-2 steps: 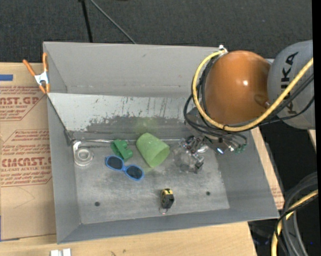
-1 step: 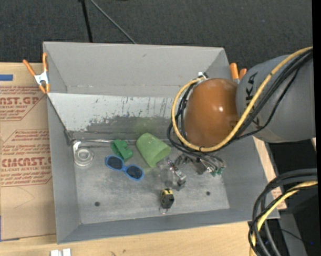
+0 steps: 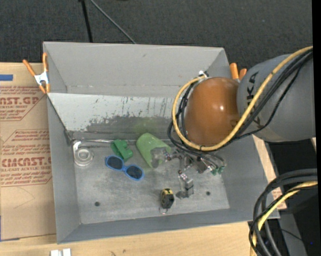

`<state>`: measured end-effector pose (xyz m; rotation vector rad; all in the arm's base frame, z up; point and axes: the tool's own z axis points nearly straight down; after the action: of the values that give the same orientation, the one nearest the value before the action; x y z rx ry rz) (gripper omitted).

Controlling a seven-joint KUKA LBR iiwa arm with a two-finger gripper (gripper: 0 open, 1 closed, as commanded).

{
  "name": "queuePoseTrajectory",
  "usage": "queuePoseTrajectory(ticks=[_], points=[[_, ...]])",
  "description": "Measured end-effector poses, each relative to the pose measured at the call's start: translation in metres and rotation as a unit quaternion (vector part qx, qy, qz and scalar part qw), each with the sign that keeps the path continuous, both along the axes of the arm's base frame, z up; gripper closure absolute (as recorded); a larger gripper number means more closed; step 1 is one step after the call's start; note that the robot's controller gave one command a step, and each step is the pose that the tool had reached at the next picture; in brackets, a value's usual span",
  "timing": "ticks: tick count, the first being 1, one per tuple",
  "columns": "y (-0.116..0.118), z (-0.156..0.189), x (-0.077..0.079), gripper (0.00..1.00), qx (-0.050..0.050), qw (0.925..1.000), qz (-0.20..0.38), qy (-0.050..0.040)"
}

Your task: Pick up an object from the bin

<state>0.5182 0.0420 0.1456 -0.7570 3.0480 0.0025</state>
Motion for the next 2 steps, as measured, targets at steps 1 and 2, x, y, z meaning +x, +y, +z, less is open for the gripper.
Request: queuePoseTrajectory(ticks=[1, 2], points=[[-0.0089, -0.0783, -0.0307, 0.00, 0.000, 0.9995, 0.031, -0.0022], [-0.0085, -0.0760, -0.0310, 1.00, 0.000, 0.9995, 0.031, 0.0000]])
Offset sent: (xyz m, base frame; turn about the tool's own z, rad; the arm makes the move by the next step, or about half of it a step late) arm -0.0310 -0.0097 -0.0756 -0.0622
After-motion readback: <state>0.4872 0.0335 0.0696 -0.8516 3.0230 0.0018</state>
